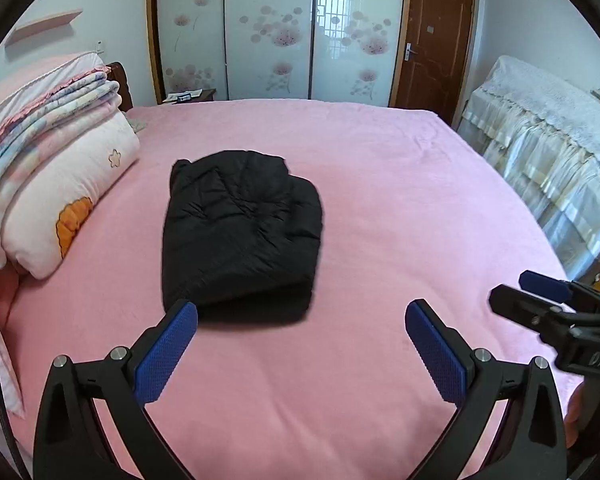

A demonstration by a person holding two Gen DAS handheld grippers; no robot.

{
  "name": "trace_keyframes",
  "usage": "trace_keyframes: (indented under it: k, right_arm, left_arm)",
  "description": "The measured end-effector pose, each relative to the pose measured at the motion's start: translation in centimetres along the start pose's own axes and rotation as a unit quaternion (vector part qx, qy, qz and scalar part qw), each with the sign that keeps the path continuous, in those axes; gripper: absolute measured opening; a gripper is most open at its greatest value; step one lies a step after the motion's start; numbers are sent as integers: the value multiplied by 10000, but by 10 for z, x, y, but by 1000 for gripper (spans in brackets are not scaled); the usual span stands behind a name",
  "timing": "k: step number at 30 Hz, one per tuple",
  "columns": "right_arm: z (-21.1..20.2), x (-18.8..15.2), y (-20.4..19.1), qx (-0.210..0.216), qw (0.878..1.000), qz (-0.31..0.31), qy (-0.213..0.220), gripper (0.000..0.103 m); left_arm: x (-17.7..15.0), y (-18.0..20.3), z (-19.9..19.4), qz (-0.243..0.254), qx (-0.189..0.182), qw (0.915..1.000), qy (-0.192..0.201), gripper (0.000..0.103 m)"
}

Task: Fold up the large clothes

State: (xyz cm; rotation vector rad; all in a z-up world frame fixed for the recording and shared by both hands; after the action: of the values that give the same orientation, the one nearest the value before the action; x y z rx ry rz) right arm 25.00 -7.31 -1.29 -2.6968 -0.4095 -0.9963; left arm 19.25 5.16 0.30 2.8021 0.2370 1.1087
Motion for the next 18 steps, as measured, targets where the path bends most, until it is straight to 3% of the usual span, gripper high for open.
trace_keyframes:
  k: [5, 10, 18]
  right_arm:
    - [-30, -28, 3, -299, 9994, -171, -8, 86]
    - [-72, -65, 12, -600, 9981, -26, 150, 86]
    - [-125, -118, 26, -685, 9964, 361, 355, 86]
  left_arm:
    - [-31, 24, -23, 80, 58, 9999, 113, 103]
    - [-68, 43, -51, -82, -163, 9998, 79, 103]
    - [-126, 68, -95, -167, -121, 9995, 223, 103]
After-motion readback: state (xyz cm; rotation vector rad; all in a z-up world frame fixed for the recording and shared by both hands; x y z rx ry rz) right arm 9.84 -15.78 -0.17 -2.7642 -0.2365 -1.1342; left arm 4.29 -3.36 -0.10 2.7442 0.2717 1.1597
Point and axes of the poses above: each gripper's, at about its wrist camera, not at the fingertips, and z roughly the way its jaws point, y to its right, x to its top, the point moved 1 cm from there along z, roughly the way its jaws point, and after that the axes turned 10 degrees about -z, right-handed, at the moved point
